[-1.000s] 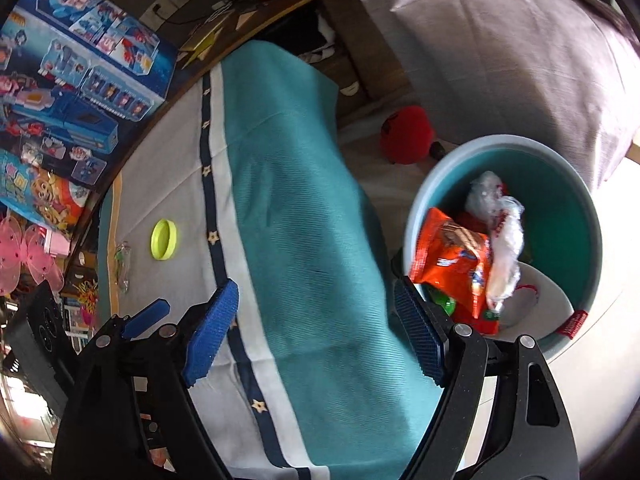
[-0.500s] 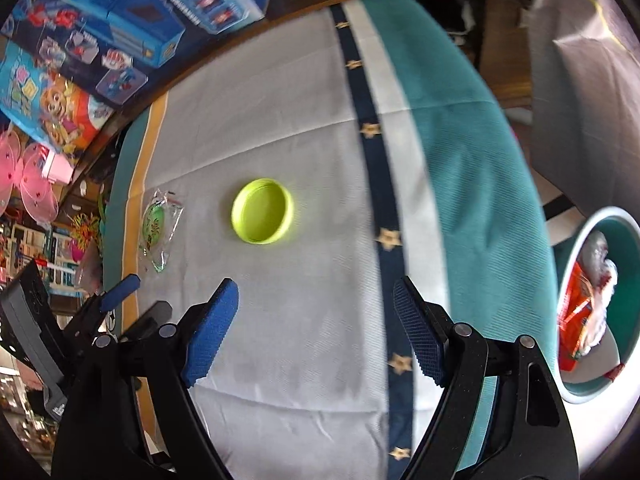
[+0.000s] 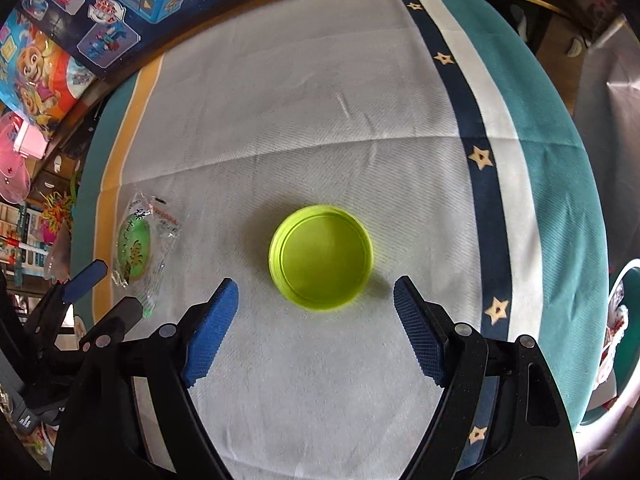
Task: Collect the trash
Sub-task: 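Grasp the green snack packet with left tool while right tool grasps green lid, then carry packet and green lid over the teal bin and release both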
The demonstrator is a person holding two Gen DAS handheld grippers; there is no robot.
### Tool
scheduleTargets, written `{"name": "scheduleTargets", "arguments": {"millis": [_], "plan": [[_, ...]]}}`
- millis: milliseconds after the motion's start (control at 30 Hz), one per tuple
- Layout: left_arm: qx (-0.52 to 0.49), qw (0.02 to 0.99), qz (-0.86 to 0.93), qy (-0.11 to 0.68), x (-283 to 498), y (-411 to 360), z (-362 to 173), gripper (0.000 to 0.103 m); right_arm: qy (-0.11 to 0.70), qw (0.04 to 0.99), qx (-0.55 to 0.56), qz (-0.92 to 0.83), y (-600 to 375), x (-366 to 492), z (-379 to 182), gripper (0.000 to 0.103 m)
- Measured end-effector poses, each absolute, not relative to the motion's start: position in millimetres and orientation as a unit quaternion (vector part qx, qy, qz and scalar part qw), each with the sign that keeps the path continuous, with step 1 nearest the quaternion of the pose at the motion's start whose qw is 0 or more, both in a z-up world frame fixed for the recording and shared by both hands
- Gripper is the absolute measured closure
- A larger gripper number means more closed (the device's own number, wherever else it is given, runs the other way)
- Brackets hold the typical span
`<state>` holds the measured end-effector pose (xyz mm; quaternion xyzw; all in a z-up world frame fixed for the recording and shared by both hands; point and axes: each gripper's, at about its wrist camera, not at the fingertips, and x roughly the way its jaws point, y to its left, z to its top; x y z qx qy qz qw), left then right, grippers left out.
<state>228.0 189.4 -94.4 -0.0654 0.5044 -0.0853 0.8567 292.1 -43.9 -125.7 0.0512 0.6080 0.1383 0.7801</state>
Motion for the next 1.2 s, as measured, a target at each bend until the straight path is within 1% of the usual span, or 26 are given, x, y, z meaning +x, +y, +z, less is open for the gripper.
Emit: {"name": "scheduleTargets", "arguments": {"millis": [200, 300, 367, 400, 467, 600, 667, 700, 767, 900, 1200], "plan": [[-0.036, 0.854, -0.087, 0.512, 239, 183, -107, 0.01, 0.596, 0.792, 0.024, 0.128, -35, 297, -126, 0.027], [-0.029, 0.857, -0.086, 0.508, 244, 181, -110, 0.009, 0.588, 0.8, 0.001, 0.122, -31, 296, -126, 0.032], [-0.021, 0.858, -0.084, 0.505, 246, 178, -112, 0.008, 0.581, 0.806, -0.016, 0.117, -29, 296, -125, 0.04], [-0.016, 0.859, -0.083, 0.504, 247, 177, -113, 0.007, 0.579, 0.807, -0.019, 0.116, -29, 296, -125, 0.042], [-0.01, 0.862, -0.082, 0.501, 248, 174, -114, 0.007, 0.575, 0.81, -0.023, 0.114, -28, 298, -124, 0.049], [-0.018, 0.866, -0.089, 0.492, 247, 173, -114, 0.007, 0.576, 0.808, -0.013, 0.121, -34, 298, -122, 0.05], [-0.015, 0.866, -0.089, 0.491, 247, 171, -113, 0.012, 0.577, 0.807, -0.009, 0.124, -39, 294, -121, 0.05], [-0.01, 0.867, -0.086, 0.49, 246, 170, -112, 0.02, 0.578, 0.806, -0.006, 0.126, -36, 296, -121, 0.05], [-0.013, 0.866, -0.09, 0.492, 245, 169, -110, 0.028, 0.581, 0.804, 0.003, 0.13, -40, 293, -120, 0.05], [-0.031, 0.864, -0.09, 0.495, 241, 170, -106, 0.037, 0.579, 0.804, 0.012, 0.135, -45, 288, -114, 0.05], [-0.02, 0.869, -0.095, 0.485, 216, 148, -85, 0.038, 0.562, 0.814, 0.032, 0.142, -67, 269, -93, 0.05]]}}
